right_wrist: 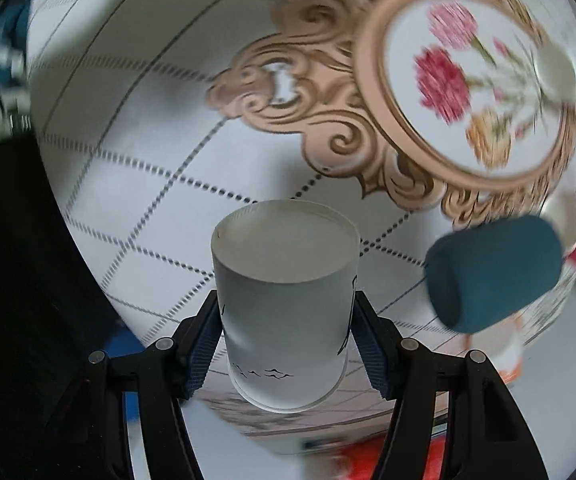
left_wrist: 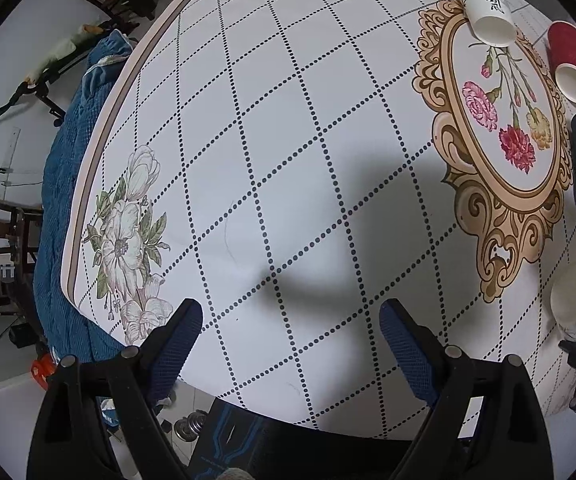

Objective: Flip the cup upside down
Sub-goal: 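Lower the inverted cup onto the table beside the placemat and open the right gripper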

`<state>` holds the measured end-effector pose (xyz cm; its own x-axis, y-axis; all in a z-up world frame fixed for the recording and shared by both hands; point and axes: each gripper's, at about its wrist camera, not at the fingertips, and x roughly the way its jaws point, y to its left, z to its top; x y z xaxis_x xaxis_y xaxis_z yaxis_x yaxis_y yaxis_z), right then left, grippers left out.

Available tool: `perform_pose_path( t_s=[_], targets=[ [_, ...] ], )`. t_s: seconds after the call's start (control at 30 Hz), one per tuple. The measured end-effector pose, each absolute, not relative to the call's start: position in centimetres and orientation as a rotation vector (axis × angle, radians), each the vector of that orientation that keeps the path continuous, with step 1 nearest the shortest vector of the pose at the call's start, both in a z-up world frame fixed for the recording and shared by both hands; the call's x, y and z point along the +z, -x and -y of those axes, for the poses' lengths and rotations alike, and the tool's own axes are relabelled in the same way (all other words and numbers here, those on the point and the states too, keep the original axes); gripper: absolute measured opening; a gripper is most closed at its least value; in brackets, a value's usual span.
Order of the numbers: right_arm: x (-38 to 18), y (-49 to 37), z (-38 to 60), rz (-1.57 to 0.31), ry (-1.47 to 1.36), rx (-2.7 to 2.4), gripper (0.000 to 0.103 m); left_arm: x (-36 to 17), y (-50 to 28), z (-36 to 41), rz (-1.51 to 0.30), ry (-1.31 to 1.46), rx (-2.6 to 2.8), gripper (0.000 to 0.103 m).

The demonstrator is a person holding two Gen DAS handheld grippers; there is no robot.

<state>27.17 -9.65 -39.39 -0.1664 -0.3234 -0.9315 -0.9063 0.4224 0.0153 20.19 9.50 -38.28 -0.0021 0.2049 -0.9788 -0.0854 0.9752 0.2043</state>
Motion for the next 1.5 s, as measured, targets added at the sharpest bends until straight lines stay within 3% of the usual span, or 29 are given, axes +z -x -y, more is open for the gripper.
perform_pose_path(
  t_s=[0.2, 0.53, 0.87, 0.93, 1.13, 1.2, 1.5],
  targets=[
    [-40.0, -31.6, 11.2, -1.889, 0.74, 0.662, 0.065, -38.0, -20.1, -8.0, -1.547, -0.095, 0.215, 0.091],
    [-41.4, -36.7, 13.9, -2.033, 0.341, 0.536, 0.065, -38.1, -20.5, -6.5, -1.539, -0.114, 0.178, 0.091],
    [-42.4, -36.9, 15.6, -2.067, 0.265, 0.481, 0.067, -38.5, -20.5, -5.9, -1.542, -0.135, 0.151, 0.091],
    [-42.3, -36.9, 15.5, -2.061, 0.281, 0.478, 0.072, -38.4, -20.5, -5.5, -1.54, -0.14, 0.146, 0.091],
    [-41.1, -38.0, 13.1, -2.012, 0.338, 0.466, 0.072, -38.1, -20.6, -5.1, -1.538, -0.15, 0.14, 0.091],
    [-40.8, -38.3, 12.7, -1.989, 0.36, 0.457, 0.062, -38.1, -20.6, -5.2, -1.539, -0.149, 0.14, 0.091],
    [-36.8, -40.0, 11.4, -1.772, 0.345, 0.423, 0.062, -38.2, -20.9, -6.3, -1.546, -0.125, 0.154, 0.091]
  ],
)
